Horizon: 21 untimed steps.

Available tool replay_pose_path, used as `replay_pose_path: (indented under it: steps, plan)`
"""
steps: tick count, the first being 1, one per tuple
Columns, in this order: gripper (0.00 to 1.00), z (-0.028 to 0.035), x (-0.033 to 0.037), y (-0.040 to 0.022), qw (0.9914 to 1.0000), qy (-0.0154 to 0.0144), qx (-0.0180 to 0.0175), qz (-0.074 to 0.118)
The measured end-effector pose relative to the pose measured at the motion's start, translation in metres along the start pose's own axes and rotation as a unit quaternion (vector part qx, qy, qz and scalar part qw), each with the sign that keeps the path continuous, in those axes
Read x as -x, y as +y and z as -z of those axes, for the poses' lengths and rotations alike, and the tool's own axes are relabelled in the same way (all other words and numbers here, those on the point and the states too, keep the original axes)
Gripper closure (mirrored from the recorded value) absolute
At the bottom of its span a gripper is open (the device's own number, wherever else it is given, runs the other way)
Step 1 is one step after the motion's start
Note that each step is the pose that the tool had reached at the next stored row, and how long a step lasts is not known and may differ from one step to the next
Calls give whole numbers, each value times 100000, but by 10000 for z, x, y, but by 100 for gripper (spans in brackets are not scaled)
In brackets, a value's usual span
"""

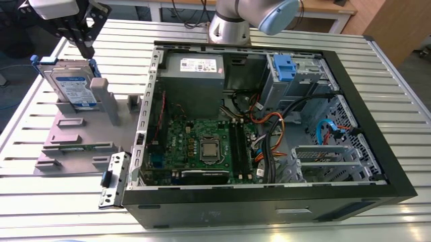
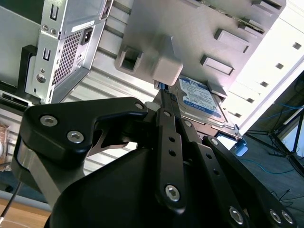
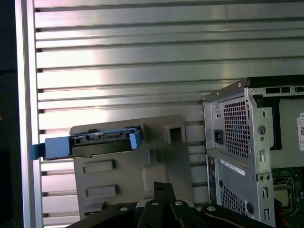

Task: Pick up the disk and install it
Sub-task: 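Reach for the disk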

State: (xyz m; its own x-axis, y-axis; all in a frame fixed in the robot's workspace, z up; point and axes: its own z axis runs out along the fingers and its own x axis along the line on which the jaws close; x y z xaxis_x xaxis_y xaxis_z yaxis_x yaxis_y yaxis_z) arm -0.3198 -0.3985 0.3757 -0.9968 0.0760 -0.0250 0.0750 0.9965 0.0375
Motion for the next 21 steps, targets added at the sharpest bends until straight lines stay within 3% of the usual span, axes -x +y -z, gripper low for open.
replay_pose_path:
  steps: [7,9,21]
  plan:
    - [89,-1,-12,1,100000,0,-2,-1]
    - [89,-7,-65,-2,100000,2,-1,-2]
    - [89,-10,-117,-6,100000,-2,1,-2]
